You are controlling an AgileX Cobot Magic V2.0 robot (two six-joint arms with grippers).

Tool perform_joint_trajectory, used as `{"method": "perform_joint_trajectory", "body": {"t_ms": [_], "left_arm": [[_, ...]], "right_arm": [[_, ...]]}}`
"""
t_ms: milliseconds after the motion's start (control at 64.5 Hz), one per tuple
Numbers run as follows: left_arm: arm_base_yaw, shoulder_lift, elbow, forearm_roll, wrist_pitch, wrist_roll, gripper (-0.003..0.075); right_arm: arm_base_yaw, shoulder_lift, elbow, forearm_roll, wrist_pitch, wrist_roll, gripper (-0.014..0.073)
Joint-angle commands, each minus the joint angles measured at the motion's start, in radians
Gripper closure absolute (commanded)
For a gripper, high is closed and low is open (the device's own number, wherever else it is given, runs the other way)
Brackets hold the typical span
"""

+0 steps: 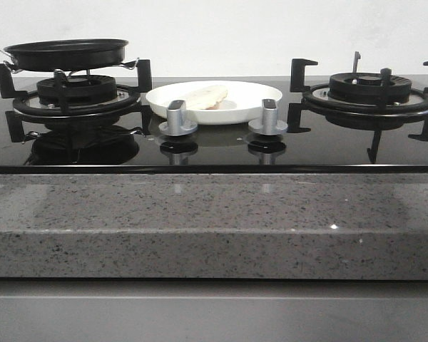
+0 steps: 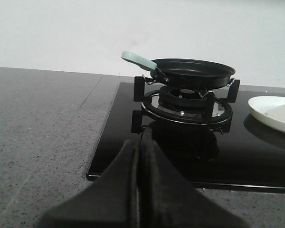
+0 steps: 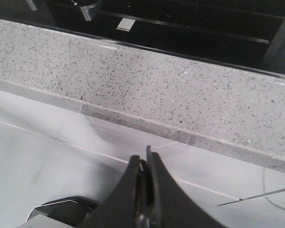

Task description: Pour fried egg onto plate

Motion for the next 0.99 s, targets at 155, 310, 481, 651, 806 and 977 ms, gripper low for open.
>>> {"method": "perform_joint_trajectory", "body": {"t_ms": [155, 310, 481, 651, 806, 977], "left_arm": [[0.002, -0.018, 0.006, -0.008, -0.085, -0.004, 0.0739], [0.002, -0.018, 0.006, -0.008, -0.085, -0.004, 0.0739], [0.002, -0.018, 0.006, -0.008, -0.085, -0.004, 0.0739], [0.002, -0.018, 0.006, -0.008, -0.087, -0.004, 0.0739], [0.002, -0.018, 0.006, -0.008, -0.087, -0.004, 0.0739], [0.002, -0.018, 0.006, -0.008, -0.087, -0.004, 0.0739]], "right_arm": [[-0.002, 0.010, -0.025, -0.004, -0.054, -0.011, 0.0662], [-0.002, 0.010, -0.025, -0.025, -0.061, -0.011, 0.0662], [-0.032, -0.069, 0.057, -0.106, -0.265, -0.044, 0.0660], [-0.103, -0.193, 0.250, -0.122, -0.572, -0.061, 0.0660], [-0.158, -0.301, 0.443, -0.119, -0.795, -0.061, 0.0660], [-0.189, -0.384, 0.587, -0.116, -0.922, -0.061, 0.0660]]}}
